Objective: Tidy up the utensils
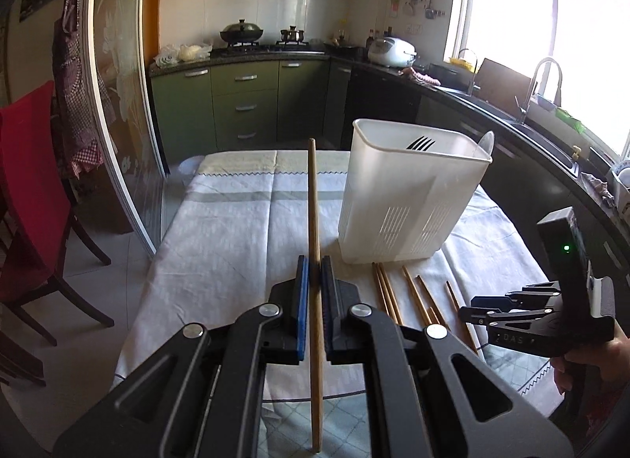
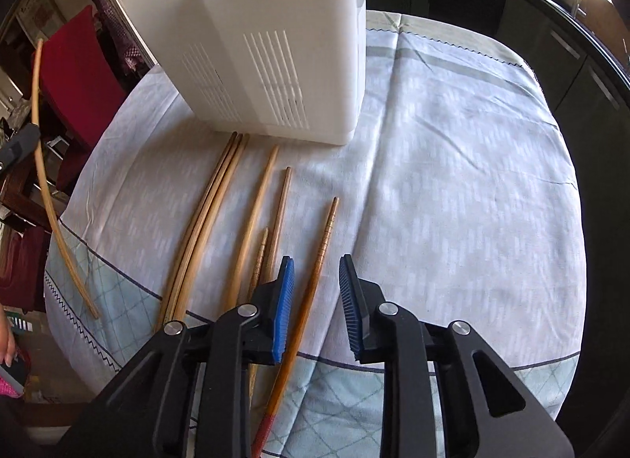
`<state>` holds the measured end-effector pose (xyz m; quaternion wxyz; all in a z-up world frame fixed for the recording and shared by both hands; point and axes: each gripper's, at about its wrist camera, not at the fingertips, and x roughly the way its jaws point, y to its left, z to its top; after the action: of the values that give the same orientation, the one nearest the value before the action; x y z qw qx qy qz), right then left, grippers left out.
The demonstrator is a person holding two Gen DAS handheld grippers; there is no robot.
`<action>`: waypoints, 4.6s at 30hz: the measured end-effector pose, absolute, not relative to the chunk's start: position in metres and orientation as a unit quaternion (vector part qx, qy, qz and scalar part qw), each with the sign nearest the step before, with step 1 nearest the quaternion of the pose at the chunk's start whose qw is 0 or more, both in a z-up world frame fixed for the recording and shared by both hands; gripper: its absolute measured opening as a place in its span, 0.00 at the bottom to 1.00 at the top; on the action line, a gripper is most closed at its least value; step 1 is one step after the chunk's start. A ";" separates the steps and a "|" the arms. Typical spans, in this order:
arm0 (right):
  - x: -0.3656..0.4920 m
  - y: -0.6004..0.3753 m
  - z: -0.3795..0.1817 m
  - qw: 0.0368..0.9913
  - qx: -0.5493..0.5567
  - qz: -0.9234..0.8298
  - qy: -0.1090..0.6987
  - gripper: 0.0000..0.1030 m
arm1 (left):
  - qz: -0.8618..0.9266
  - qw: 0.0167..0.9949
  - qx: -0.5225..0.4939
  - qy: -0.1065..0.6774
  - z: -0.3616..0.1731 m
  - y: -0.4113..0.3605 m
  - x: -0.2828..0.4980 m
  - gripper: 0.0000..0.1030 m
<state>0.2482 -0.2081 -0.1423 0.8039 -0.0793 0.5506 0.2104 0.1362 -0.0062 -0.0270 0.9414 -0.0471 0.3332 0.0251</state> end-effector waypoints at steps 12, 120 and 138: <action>0.252 -0.184 -0.152 0.801 -0.118 0.180 0.559 0.16 | 0.018 0.956 -0.041 0.288 -0.016 -0.003 0.111 0.06; 0.183 -0.258 -0.001 0.889 -0.018 0.252 0.381 0.07 | -0.352 0.861 0.240 0.278 -0.019 -0.109 0.066 0.50; 0.174 -0.248 0.006 0.885 -0.027 0.263 0.382 0.07 | -0.462 0.732 0.318 0.387 -0.125 -0.132 0.040 0.40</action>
<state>0.1744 -0.2482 0.0060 0.8853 -0.0270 0.3822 0.2635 0.0401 -0.1322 -0.1251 0.7320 0.3180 0.3870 -0.4618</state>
